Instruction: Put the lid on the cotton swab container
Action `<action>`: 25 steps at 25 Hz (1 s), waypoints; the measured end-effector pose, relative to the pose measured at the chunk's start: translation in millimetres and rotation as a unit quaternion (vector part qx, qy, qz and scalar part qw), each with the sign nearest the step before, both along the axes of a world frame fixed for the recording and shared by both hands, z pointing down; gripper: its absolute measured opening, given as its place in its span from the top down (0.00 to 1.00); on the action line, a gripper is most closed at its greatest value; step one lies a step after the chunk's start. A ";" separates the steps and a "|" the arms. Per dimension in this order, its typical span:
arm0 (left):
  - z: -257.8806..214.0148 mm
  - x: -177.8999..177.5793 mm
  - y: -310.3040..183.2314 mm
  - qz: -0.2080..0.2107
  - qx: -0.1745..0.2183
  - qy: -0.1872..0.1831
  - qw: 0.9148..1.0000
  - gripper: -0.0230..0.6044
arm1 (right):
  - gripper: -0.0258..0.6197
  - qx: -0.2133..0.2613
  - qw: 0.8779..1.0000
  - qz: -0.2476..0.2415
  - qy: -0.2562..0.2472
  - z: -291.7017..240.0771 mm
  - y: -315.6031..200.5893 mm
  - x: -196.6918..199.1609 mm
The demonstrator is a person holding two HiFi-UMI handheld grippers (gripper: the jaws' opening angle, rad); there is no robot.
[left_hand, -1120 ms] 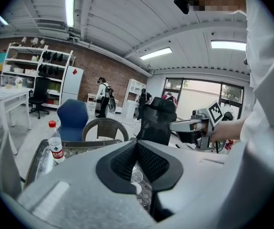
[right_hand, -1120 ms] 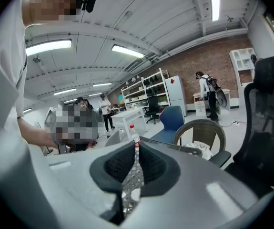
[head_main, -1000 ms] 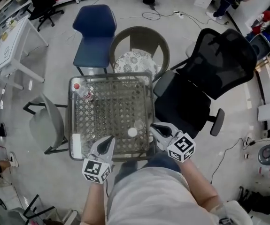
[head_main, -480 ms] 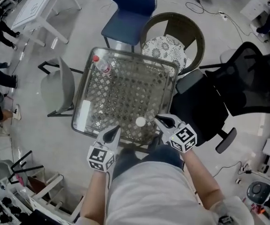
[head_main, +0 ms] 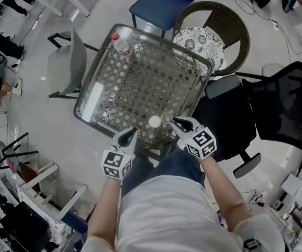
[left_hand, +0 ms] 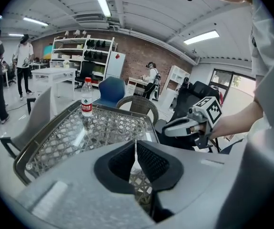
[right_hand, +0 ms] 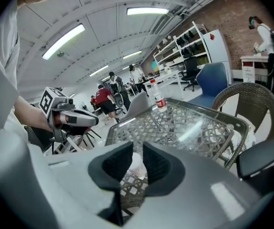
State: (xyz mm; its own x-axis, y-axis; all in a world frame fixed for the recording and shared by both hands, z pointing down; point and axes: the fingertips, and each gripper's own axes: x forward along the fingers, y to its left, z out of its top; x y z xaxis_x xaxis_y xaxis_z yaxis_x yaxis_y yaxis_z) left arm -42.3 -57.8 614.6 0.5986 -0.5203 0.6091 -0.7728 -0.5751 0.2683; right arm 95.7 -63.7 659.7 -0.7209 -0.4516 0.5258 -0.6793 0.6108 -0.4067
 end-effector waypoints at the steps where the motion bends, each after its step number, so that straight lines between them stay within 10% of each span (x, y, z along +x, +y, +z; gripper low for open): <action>1: 6.8 1.3 2.4 -0.004 -0.006 -0.004 1.000 0.95 | 0.87 -0.006 1.000 -0.005 0.001 6.7 -0.1 1.0; 25: 103.4 18.1 19.5 -0.078 -0.093 -0.038 0.992 0.94 | 0.65 -0.126 0.984 -0.122 -0.037 99.5 8.6 -8.8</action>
